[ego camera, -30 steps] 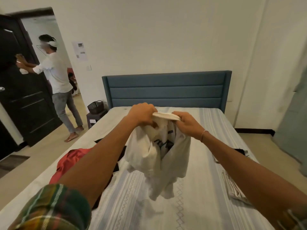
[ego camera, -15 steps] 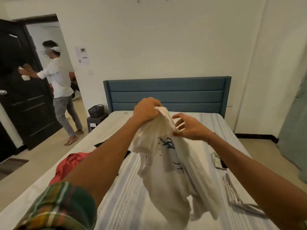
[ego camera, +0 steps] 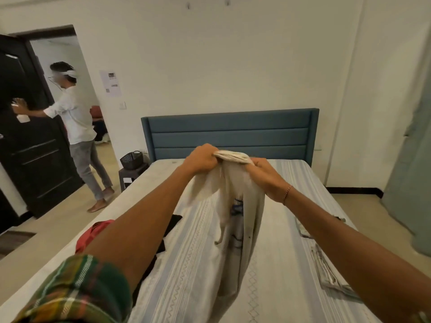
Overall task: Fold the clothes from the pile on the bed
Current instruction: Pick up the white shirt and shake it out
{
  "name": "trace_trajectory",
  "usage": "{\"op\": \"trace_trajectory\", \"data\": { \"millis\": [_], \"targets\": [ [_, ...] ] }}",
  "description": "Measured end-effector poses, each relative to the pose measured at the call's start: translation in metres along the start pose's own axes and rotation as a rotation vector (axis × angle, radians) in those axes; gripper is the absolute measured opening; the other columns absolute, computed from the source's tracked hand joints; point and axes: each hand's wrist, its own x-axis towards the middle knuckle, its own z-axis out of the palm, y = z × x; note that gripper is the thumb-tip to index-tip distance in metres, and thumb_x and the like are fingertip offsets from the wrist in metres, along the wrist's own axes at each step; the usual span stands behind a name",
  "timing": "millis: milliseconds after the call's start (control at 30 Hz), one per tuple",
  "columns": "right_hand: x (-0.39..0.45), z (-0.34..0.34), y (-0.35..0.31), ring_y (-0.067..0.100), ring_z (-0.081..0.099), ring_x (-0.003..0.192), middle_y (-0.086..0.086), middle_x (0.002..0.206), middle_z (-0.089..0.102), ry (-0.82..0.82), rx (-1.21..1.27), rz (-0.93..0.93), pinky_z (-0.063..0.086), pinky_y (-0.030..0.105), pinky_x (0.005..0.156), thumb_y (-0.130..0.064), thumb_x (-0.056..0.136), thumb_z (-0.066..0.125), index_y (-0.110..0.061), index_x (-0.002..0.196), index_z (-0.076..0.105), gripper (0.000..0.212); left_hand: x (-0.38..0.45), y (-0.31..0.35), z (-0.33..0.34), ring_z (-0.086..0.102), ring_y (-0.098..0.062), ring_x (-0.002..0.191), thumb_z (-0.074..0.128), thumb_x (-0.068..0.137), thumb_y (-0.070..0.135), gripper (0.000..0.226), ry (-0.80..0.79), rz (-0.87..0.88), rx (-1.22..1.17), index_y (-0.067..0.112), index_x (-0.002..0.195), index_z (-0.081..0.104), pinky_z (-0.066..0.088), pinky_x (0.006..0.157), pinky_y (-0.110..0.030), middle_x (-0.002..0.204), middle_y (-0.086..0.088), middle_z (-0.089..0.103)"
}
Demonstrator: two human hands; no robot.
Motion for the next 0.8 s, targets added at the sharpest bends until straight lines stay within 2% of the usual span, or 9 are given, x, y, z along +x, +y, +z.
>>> {"op": "trace_trajectory", "data": {
  "millis": [133,233,300,367,433,467,633,733,800],
  "targets": [
    [-0.011,0.002,-0.002,0.025,0.073,0.090,0.003,0.106,0.073,-0.437,-0.004,0.144,0.059,0.031,0.071,-0.053,0.089,0.062,-0.019,0.119,0.067,0.046,-0.009,0.006,0.000,0.063,-0.028,0.088,0.037,0.106,0.012,0.026,-0.027,-0.086,-0.480,0.008,0.104,0.063,0.055,0.070,-0.034,0.096,-0.011,0.064],
    [-0.005,-0.003,0.007,0.026,0.074,0.081,0.013,0.101,0.073,-0.186,0.106,0.145,0.062,0.033,0.071,-0.044,0.098,0.055,-0.016,0.110,0.072,0.035,-0.016,0.005,-0.004,0.065,-0.028,0.099,0.036,0.110,0.026,0.032,-0.118,-0.110,-0.813,0.010,0.126,0.059,0.060,0.081,-0.040,0.114,-0.015,0.065],
    [0.004,-0.011,0.023,0.023,0.074,0.088,0.015,0.109,0.072,0.074,-0.075,0.097,0.062,0.031,0.077,-0.034,0.098,0.062,-0.015,0.109,0.069,0.022,-0.019,-0.001,-0.008,0.064,-0.029,0.111,0.035,0.110,0.029,0.038,-0.127,-0.098,-1.058,0.007,0.133,0.057,0.057,0.092,-0.042,0.125,-0.015,0.065],
    [0.008,-0.017,0.037,0.025,0.066,0.109,0.010,0.126,0.065,0.146,-0.323,0.133,0.055,0.033,0.087,-0.037,0.088,0.075,-0.016,0.127,0.059,0.046,-0.020,-0.006,-0.014,0.063,-0.028,0.110,0.036,0.109,0.027,0.038,-0.086,-0.102,-1.241,0.003,0.129,0.059,0.057,0.092,-0.039,0.123,-0.016,0.065],
    [0.007,-0.015,0.045,0.030,0.054,0.128,0.008,0.144,0.053,0.071,-0.495,0.191,0.048,0.042,0.102,-0.044,0.081,0.079,-0.017,0.146,0.044,0.078,-0.021,-0.008,-0.021,0.058,-0.030,0.108,0.041,0.106,0.025,0.032,-0.072,-0.077,-1.345,0.002,0.119,0.058,0.054,0.092,-0.040,0.119,-0.019,0.061],
    [0.003,-0.011,0.046,0.031,0.052,0.132,0.008,0.148,0.051,0.034,-0.522,0.185,0.046,0.044,0.105,-0.046,0.083,0.077,-0.017,0.149,0.041,0.080,-0.023,-0.006,-0.025,0.053,-0.032,0.108,0.045,0.102,0.024,0.029,-0.076,-0.061,-1.358,0.001,0.113,0.057,0.051,0.093,-0.042,0.117,-0.020,0.058],
    [-0.007,0.006,0.041,0.024,0.063,0.110,-0.001,0.119,0.065,0.006,-0.283,0.020,0.051,0.035,0.097,-0.030,0.101,0.058,-0.015,0.128,0.063,0.031,-0.028,-0.004,-0.038,0.049,-0.028,0.095,0.054,0.078,0.021,0.020,0.014,0.031,-1.366,0.005,0.090,0.056,0.043,0.091,-0.038,0.096,-0.012,0.053],
    [-0.004,0.003,0.032,0.016,0.065,0.104,-0.005,0.110,0.069,-0.052,-0.194,-0.073,0.057,0.034,0.094,-0.025,0.103,0.056,-0.018,0.118,0.067,0.020,-0.033,-0.015,-0.045,0.060,-0.023,0.094,0.053,0.091,0.016,0.013,-0.052,0.076,-1.373,0.007,0.095,0.062,0.052,0.089,-0.034,0.096,-0.009,0.066],
    [-0.003,0.000,0.023,0.014,0.063,0.101,-0.005,0.106,0.066,-0.036,-0.193,-0.128,0.055,0.025,0.086,-0.023,0.106,0.048,-0.016,0.114,0.064,0.019,-0.035,-0.027,-0.048,0.066,-0.018,0.094,0.045,0.103,0.020,0.025,-0.030,-0.005,-1.407,0.010,0.103,0.068,0.056,0.082,-0.031,0.098,-0.005,0.073]
  ]
}}
